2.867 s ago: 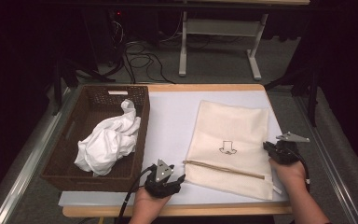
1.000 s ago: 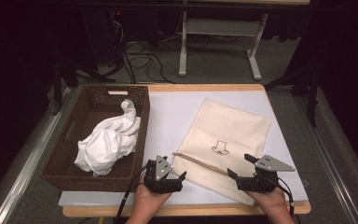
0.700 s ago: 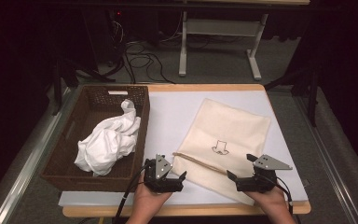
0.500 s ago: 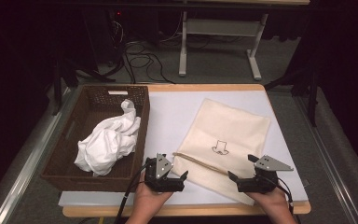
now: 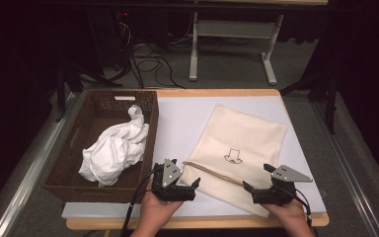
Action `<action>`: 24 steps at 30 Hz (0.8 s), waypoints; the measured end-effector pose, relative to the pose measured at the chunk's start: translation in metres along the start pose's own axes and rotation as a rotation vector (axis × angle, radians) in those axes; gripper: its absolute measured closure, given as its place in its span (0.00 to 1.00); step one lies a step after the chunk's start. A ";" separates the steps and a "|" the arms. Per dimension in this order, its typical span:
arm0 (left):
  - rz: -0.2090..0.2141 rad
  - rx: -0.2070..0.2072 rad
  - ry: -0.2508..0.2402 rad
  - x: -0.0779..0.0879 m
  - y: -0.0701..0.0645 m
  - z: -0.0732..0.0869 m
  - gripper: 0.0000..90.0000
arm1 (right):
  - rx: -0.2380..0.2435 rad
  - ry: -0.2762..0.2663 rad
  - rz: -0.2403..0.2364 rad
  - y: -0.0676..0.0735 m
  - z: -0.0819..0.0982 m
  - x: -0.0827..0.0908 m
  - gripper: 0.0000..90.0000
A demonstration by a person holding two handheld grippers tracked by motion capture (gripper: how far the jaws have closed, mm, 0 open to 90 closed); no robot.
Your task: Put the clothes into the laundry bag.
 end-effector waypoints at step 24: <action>-0.016 0.028 -0.090 0.055 0.019 -0.028 0.10 | 0.032 0.038 -0.023 0.010 -0.001 -0.012 0.00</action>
Point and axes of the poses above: each handheld gripper's, and its own axes: x roughly backward along the jaws, z roughly out of its underside, y roughly to its left, the point moved 10 cm from there along -x, roughly forward along the jaws, and after that the axes turned 6 degrees about -x, right-handed, at the moved point
